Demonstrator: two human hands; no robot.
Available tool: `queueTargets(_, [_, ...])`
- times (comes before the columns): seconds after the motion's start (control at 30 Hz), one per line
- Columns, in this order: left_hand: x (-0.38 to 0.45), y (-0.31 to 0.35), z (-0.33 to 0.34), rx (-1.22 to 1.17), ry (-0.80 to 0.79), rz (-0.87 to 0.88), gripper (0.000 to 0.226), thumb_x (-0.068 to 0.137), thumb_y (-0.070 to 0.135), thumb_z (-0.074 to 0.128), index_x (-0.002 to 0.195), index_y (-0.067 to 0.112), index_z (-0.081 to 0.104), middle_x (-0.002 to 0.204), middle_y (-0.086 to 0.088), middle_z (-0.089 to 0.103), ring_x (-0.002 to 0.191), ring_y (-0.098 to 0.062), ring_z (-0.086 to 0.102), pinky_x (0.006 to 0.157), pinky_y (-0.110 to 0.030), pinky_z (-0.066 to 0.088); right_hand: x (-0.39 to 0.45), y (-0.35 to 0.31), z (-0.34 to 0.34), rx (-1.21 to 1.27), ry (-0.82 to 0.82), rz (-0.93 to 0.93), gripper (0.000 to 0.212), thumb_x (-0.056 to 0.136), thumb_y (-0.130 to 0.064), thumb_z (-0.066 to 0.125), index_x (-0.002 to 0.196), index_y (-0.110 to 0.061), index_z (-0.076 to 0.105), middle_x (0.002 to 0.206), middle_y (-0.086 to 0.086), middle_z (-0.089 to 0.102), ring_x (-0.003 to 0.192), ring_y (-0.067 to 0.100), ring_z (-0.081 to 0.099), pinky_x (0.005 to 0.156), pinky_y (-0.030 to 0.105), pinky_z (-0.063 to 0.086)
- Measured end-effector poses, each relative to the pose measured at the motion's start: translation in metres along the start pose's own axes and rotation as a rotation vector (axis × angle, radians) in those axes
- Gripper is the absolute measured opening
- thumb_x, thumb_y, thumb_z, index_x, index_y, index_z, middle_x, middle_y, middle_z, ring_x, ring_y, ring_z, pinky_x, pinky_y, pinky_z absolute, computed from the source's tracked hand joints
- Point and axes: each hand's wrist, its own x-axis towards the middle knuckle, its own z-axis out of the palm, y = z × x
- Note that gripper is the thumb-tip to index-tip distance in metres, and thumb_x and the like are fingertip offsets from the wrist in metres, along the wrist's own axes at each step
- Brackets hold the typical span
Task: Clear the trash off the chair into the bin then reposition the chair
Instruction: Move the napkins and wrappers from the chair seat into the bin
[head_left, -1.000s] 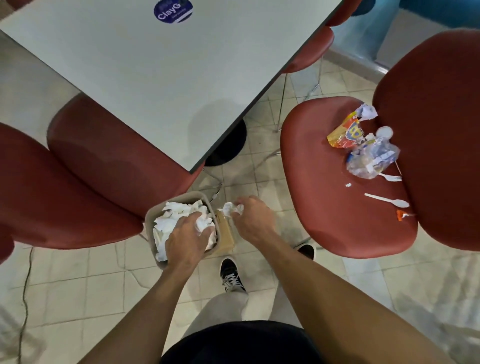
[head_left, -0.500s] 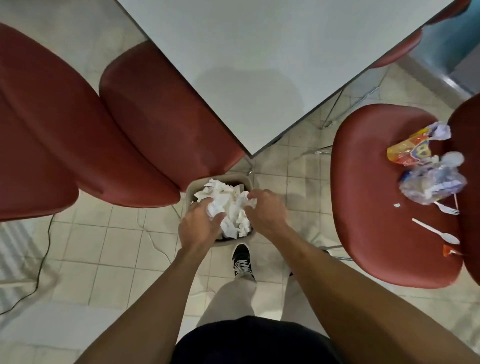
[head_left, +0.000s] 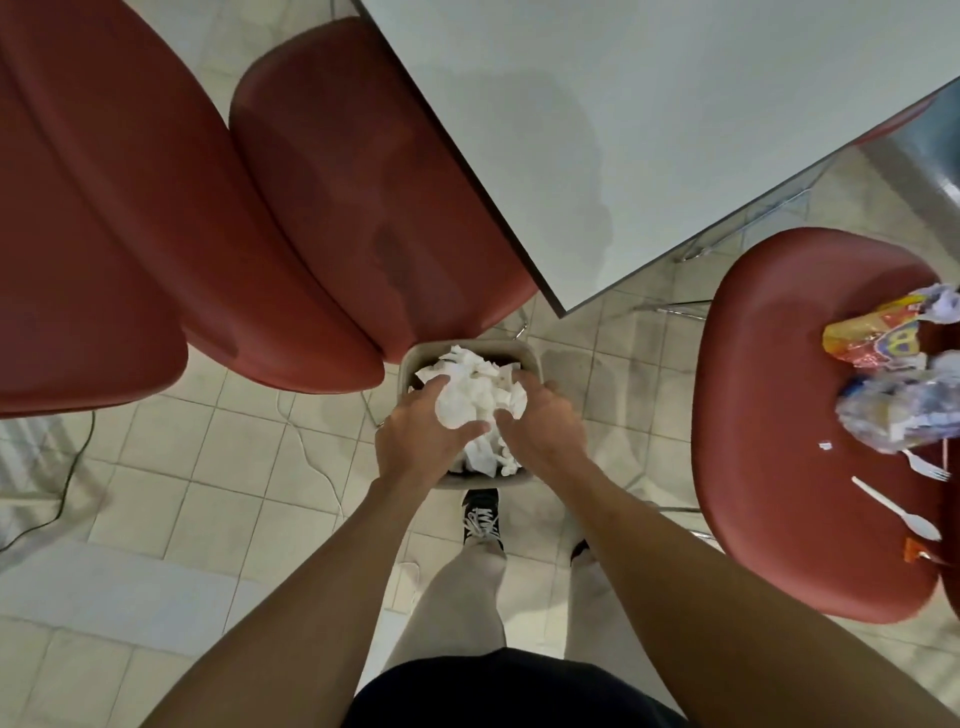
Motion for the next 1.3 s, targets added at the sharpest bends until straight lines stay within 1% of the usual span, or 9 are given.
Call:
queueTargets(0.1, [-0.002, 0.002, -0.003, 0.052, -0.017, 0.004, 0.083, 0.063, 0.067, 0.071, 0.135, 0.035, 0.043, 0.131, 0.004, 0.054, 0.116, -0.022, 0.054, 0.087, -0.039, 0.047, -0.002, 0.005, -0.005, 0.016, -0.012, 0.016, 0.061, 0.086, -0.024, 0.057, 0.143, -0.031, 0.034, 0.128, 0.009, 0.048, 0.108, 0.029, 0.058, 0.083, 0.037, 0.05])
queueTargets(0.2, [-0.005, 0.007, -0.007, 0.056, -0.016, -0.002, 0.084, 0.061, 0.067, 0.073, 0.134, 0.037, 0.042, 0.134, 0.007, 0.049, 0.116, -0.019, 0.054, 0.088, -0.037, 0.047, -0.006, 0.013, -0.017, 0.06, -0.019, 0.026, 0.063, 0.084, -0.015, 0.055, 0.143, -0.028, 0.036, 0.128, 0.01, 0.047, 0.111, 0.03, 0.056, 0.087, 0.036, 0.049])
queueTargets(0.37, [-0.007, 0.031, -0.009, 0.131, -0.024, 0.068, 0.086, 0.06, 0.069, 0.072, 0.134, 0.037, 0.042, 0.138, 0.007, 0.045, 0.118, -0.019, 0.052, 0.088, -0.039, 0.047, -0.015, 0.031, -0.034, 0.127, 0.017, 0.053, 0.062, 0.087, -0.017, 0.056, 0.145, -0.023, 0.034, 0.138, 0.01, 0.04, 0.117, 0.029, 0.054, 0.096, 0.037, 0.047])
queueTargets(0.6, [-0.014, 0.087, 0.009, 0.197, -0.069, 0.197, 0.081, 0.067, 0.066, 0.07, 0.135, 0.032, 0.044, 0.135, 0.001, 0.048, 0.123, -0.02, 0.048, 0.091, -0.038, 0.043, -0.021, 0.08, -0.065, 0.211, 0.051, 0.112, 0.064, 0.089, -0.015, 0.055, 0.146, -0.028, 0.029, 0.144, 0.007, 0.034, 0.115, 0.027, 0.055, 0.095, 0.038, 0.05])
queueTargets(0.67, [-0.02, 0.105, 0.021, 0.196, -0.078, 0.243, 0.077, 0.068, 0.064, 0.069, 0.134, 0.031, 0.045, 0.134, 0.001, 0.05, 0.122, -0.021, 0.049, 0.089, -0.039, 0.044, -0.024, 0.103, -0.076, 0.236, 0.07, 0.123, 0.064, 0.089, -0.017, 0.056, 0.146, -0.026, 0.03, 0.144, 0.008, 0.034, 0.116, 0.027, 0.055, 0.095, 0.04, 0.05])
queueTargets(0.77, [-0.026, 0.132, 0.041, 0.218, -0.15, 0.272, 0.081, 0.067, 0.062, 0.072, 0.136, 0.032, 0.044, 0.137, 0.0, 0.048, 0.123, -0.023, 0.049, 0.09, -0.04, 0.043, -0.028, 0.138, -0.093, 0.266, 0.098, 0.144, 0.061, 0.089, -0.019, 0.055, 0.145, -0.024, 0.031, 0.138, 0.009, 0.038, 0.114, 0.028, 0.054, 0.094, 0.044, 0.05])
queueTargets(1.0, [-0.032, 0.222, 0.102, 0.276, -0.25, 0.372, 0.088, 0.062, 0.072, 0.069, 0.138, 0.039, 0.04, 0.145, -0.001, 0.043, 0.129, -0.025, 0.043, 0.098, -0.047, 0.043, -0.038, 0.25, -0.137, 0.344, 0.181, 0.29, 0.059, 0.086, -0.022, 0.055, 0.142, -0.024, 0.037, 0.134, 0.012, 0.041, 0.116, 0.033, 0.052, 0.098, 0.038, 0.045])
queueTargets(1.17, [-0.034, 0.287, 0.158, 0.26, -0.323, 0.437, 0.091, 0.058, 0.073, 0.069, 0.138, 0.041, 0.038, 0.146, -0.001, 0.04, 0.131, -0.024, 0.04, 0.101, -0.049, 0.042, -0.043, 0.332, -0.159, 0.419, 0.237, 0.416, 0.054, 0.084, -0.022, 0.055, 0.136, -0.022, 0.042, 0.126, 0.011, 0.044, 0.109, 0.035, 0.056, 0.091, 0.039, 0.049])
queueTargets(1.3, [-0.037, 0.352, 0.212, 0.26, -0.356, 0.487, 0.089, 0.055, 0.071, 0.071, 0.135, 0.044, 0.04, 0.138, 0.003, 0.047, 0.126, -0.021, 0.046, 0.102, -0.044, 0.042, -0.043, 0.404, -0.172, 0.483, 0.255, 0.525, 0.054, 0.084, -0.022, 0.058, 0.136, -0.02, 0.043, 0.129, 0.01, 0.041, 0.112, 0.034, 0.055, 0.094, 0.04, 0.048])
